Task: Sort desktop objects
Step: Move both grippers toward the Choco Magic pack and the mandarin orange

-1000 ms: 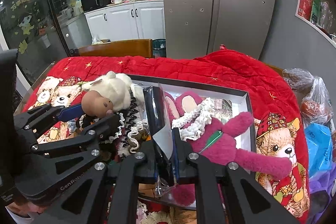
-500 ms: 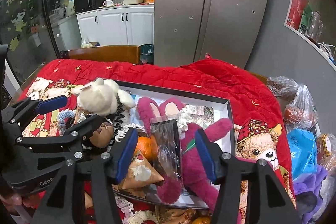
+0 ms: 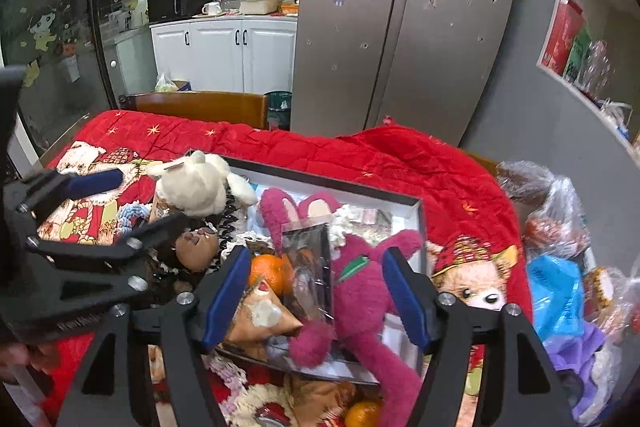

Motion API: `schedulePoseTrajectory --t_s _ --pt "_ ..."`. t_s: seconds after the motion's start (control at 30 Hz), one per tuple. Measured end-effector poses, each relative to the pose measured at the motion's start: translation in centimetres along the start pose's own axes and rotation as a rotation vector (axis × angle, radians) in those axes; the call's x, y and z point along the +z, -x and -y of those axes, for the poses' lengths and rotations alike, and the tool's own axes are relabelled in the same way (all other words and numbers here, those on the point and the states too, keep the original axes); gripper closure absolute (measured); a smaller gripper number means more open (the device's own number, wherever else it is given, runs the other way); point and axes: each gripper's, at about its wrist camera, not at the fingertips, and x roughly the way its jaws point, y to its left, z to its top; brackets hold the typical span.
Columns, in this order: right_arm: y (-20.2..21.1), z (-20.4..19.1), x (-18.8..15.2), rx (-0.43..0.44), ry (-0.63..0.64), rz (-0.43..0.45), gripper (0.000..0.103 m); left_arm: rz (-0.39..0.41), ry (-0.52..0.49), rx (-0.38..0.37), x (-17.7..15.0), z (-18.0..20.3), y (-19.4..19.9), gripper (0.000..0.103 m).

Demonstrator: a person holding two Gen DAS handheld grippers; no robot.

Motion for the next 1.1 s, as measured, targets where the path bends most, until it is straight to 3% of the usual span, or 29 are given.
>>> schedulePoseTrajectory --t_s 0.13,0.3,0.43,0.67,1.1 --pt "2.9 0.7 -0.3 0.005 -0.023 0.039 0.032 0.042 0.003 -0.016 0.0 0.1 3.4 0.01" --pt "7.1 1.1 -0.9 -0.02 -0.033 0.094 0.023 0.105 -0.014 0.004 -0.6 0.5 7.8 0.001" --pt "9.1 1.0 -1.2 -0.042 -0.007 0.113 0.023 0.129 -0.033 0.049 -1.6 0.9 10.0 0.001" --pt "10.6 1.4 -3.8 -0.02 -0.017 0.114 0.023 0.076 -0.073 0.056 -5.8 1.9 10.0 0.001" --pt "5.2 3.6 -11.2 0.036 -0.144 -0.046 0.023 -0.029 -0.01 0.024 -12.0 2.8 6.0 0.001"
